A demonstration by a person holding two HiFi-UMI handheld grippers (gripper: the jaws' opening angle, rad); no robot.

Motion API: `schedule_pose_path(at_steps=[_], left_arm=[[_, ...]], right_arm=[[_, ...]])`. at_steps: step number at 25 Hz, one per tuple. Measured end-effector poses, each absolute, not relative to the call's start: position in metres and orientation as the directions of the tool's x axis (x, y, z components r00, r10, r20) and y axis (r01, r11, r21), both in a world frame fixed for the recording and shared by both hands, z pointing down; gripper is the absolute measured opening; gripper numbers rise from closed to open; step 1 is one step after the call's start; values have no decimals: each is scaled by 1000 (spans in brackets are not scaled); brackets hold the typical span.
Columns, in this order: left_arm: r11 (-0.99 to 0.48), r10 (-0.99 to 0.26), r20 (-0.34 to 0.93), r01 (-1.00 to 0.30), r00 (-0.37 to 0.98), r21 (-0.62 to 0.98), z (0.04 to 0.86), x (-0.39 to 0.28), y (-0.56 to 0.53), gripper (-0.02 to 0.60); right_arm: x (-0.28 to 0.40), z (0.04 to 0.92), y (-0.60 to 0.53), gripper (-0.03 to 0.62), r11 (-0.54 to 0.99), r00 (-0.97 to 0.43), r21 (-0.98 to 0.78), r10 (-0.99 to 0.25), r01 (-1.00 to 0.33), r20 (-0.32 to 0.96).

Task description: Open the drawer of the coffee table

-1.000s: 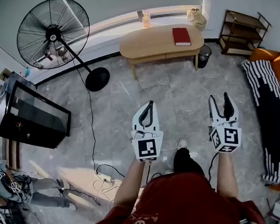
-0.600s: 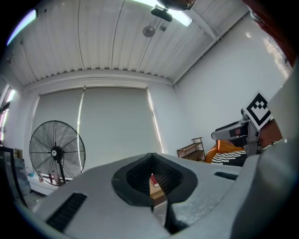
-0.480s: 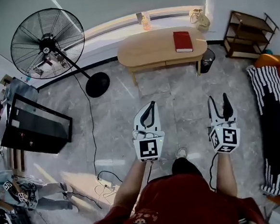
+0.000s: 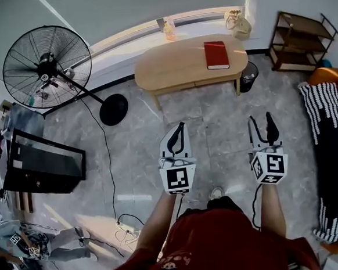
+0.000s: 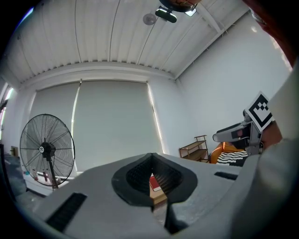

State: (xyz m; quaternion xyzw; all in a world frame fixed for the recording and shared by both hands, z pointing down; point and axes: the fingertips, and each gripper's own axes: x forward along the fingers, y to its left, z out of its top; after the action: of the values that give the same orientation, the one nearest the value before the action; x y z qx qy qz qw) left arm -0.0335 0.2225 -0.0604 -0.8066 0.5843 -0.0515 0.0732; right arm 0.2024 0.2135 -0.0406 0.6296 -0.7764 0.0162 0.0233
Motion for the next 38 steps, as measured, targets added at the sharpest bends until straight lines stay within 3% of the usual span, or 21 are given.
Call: schedule_pose_path(at_steps=[15,38], left_arm=[[-382,-922,-16,-914,388,-137,-38,-26,121,6],[-546,-815,-116,-819,568,-177,-48,-134,-151,6]], right_arm=[[204,-26,134,229,148,-145,31,-987,-989,63],[74,-24,-97,230,-17,22,50,-994,-999,103]])
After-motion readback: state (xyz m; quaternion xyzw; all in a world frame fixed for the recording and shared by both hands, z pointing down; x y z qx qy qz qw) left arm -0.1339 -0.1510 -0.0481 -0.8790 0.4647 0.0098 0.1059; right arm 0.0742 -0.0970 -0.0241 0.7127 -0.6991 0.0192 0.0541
